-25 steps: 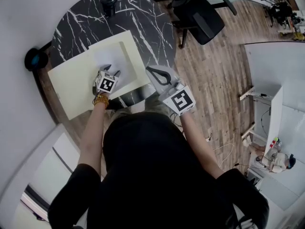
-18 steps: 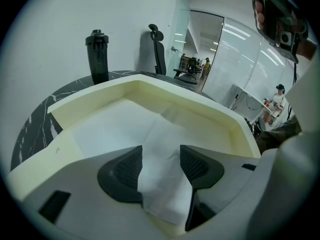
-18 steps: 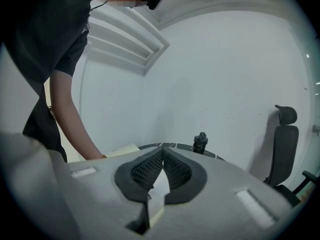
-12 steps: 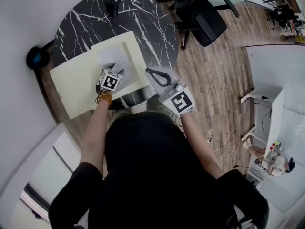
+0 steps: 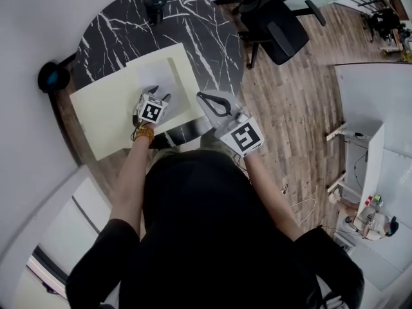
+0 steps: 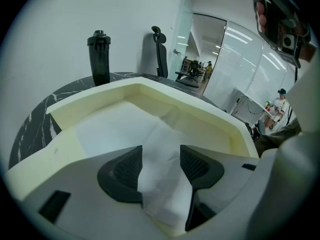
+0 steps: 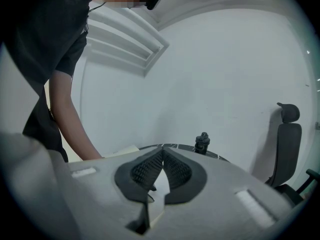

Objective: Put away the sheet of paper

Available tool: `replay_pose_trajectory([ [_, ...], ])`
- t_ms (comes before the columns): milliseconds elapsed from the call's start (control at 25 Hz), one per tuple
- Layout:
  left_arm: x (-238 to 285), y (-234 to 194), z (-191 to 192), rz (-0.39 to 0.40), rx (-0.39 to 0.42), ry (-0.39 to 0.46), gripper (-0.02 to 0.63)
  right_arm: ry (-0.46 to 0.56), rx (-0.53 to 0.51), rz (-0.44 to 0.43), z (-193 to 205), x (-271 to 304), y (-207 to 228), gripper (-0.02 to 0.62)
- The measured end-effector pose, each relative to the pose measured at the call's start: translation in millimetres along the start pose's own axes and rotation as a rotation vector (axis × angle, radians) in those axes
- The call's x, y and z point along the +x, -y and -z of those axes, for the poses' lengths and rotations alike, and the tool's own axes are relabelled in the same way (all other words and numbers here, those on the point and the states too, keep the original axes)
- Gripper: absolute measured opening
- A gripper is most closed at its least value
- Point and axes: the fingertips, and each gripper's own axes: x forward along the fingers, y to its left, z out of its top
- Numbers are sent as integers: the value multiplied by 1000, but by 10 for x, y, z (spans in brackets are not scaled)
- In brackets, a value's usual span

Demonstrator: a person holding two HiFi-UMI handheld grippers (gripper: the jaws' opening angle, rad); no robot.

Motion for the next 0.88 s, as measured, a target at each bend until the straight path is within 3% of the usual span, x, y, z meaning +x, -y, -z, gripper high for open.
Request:
replay_pose_trajectory([
  [440,-566,39,-150,-41,-83,149,250,34,23,-65,-30,250,-71,-2],
  [560,-778,31,-208,-63,-114,197,249,-1,5,-50,14,290,20,-2],
  [720,-1019,53,-295,-86,-102,255,249,54,-8,-51,-14,293,117,-2],
  [880,-1214,-8,-431,-128,-101,331,249,46,-8,-35,13,268,190,-2],
])
